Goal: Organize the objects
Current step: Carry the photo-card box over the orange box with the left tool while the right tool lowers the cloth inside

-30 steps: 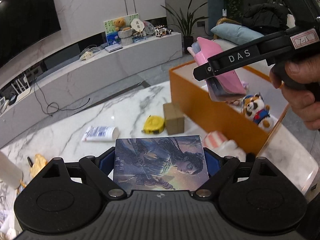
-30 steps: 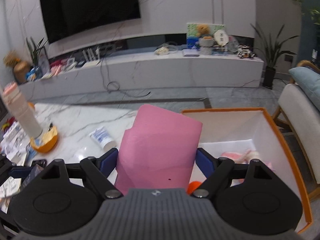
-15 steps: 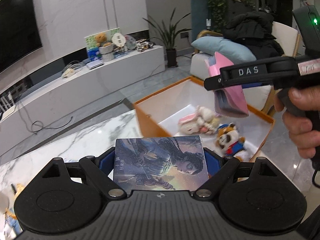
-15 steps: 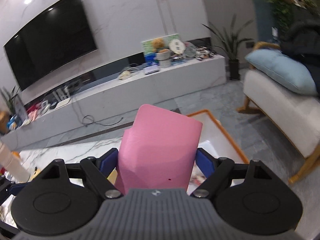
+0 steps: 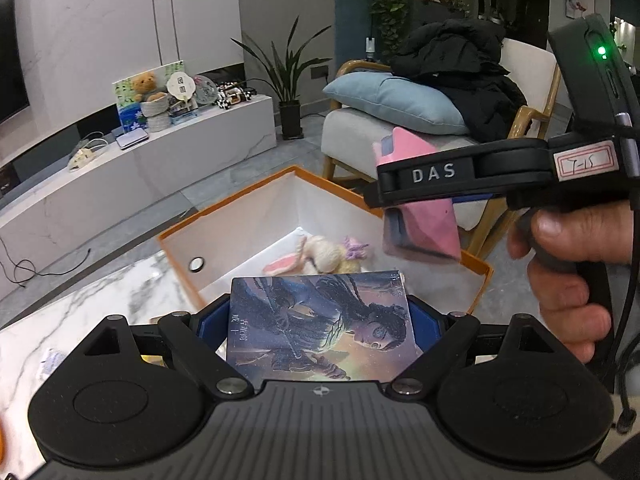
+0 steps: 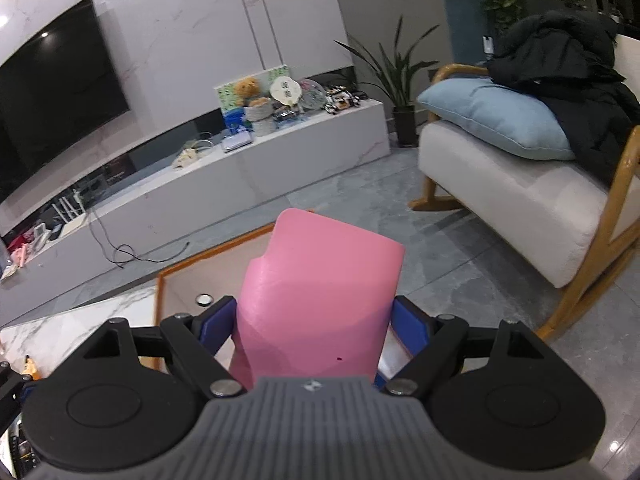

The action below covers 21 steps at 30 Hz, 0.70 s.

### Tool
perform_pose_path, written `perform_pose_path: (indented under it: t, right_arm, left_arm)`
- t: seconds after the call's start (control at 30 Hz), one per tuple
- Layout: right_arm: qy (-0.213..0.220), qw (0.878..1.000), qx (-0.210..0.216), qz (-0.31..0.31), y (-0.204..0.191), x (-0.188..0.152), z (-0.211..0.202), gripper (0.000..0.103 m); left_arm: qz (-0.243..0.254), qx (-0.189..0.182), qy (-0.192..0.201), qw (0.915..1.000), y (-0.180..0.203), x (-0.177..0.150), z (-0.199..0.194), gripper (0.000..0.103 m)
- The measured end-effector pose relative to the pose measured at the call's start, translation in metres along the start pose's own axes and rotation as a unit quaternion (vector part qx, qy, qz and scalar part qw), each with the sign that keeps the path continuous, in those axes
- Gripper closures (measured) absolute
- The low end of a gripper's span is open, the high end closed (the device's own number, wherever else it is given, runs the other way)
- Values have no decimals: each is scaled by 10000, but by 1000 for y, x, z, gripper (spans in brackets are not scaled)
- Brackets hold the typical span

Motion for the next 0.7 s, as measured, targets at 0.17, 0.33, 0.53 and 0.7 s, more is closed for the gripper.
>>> perform_pose_path:
  t: [0.17, 0.33, 0.53, 0.7]
  right_arm:
    - [-199, 9998, -47, 1, 6, 0, 18, 19]
    - [-305, 9994, 31, -141, -1, -5, 27, 19]
    - [-552, 9949, 146, -832, -25, -19, 38, 19]
    - [-709, 9897, 71, -1238, -31, -31, 48, 19]
  left_arm:
    - [70, -12, -219, 9997, 6, -5, 24, 0]
    - [260, 41, -455, 9986, 12, -17, 41, 0]
    - [301, -8, -607, 9977, 9, -23, 48, 0]
    - [495, 97, -840, 9952, 10, -19, 58, 0]
Point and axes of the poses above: each gripper's, at about its wrist camera, not at the fingertips, and z roughly the way its jaws point, y to its right, x to its top, the point moved 8 cm from there along z, roughly the way its jaws point, and after that the axes turned 1 degree about z, right-handed, at the moved point
